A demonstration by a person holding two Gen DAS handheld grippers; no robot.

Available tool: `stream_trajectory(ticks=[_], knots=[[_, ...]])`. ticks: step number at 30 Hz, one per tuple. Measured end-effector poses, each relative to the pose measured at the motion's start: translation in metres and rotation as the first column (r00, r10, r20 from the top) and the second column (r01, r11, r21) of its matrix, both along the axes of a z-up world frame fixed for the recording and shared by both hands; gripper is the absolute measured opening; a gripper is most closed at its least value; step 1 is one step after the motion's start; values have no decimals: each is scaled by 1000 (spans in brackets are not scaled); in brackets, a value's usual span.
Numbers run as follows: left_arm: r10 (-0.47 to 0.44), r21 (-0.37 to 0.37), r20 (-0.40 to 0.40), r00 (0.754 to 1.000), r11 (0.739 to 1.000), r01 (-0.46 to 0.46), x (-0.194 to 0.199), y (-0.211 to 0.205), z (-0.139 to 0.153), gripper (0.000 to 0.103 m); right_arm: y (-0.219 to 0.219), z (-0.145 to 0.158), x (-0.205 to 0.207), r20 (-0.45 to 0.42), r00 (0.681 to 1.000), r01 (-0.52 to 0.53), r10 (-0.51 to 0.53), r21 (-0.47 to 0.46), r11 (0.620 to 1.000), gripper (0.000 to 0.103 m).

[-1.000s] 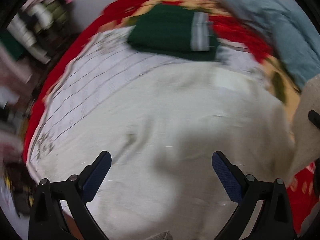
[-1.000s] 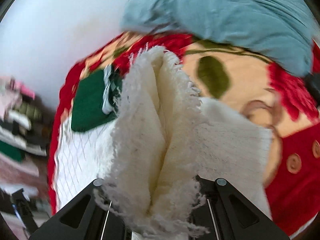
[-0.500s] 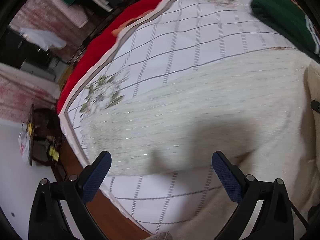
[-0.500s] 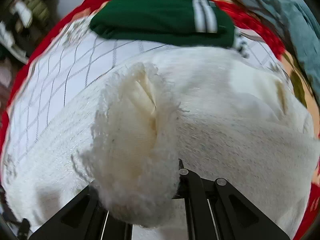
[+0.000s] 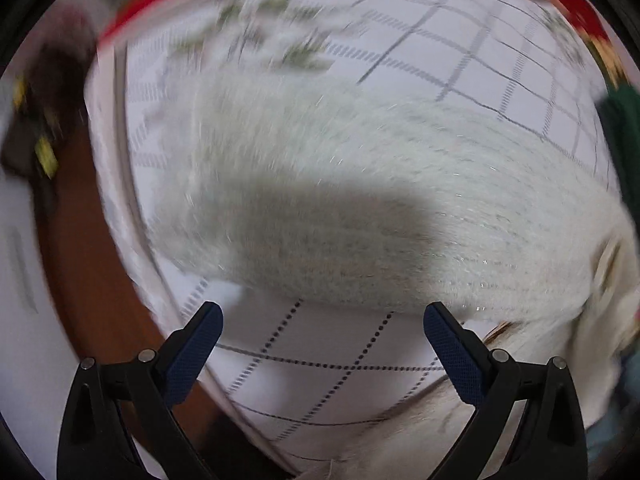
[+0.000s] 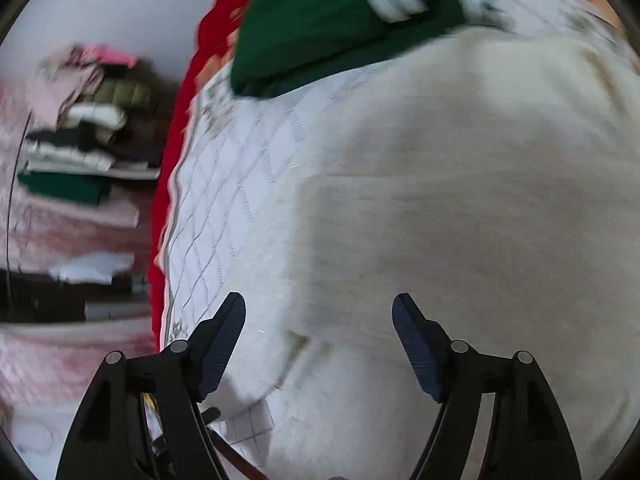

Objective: Fold large clothes
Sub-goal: 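Lift the cuff with the right tool and fold the sleeve across the body, then grasp the other sleeve cuff with the left tool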

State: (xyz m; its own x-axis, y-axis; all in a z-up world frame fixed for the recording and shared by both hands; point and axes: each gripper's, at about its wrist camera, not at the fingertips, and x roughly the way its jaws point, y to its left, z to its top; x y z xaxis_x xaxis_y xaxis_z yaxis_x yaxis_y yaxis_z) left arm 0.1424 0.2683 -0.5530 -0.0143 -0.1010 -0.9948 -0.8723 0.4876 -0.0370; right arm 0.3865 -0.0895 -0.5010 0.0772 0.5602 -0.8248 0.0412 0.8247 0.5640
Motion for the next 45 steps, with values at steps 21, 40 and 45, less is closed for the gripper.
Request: stream_trajectory(ticks=[21,40,45], knots=[[275,-26,421,864,956,-291,40,110,-16,41,-22,-40,-7,-124,983,123,-133,-85,989,78],[173,231,461,870,924,-306,98,117,-1,11,32,-40,4,-3,1000,0,-2,-435,901,78],[-13,414,465,885,887,-204,117,102,52,8,57,-49,9,70,992,-49,109,-573,818,78]])
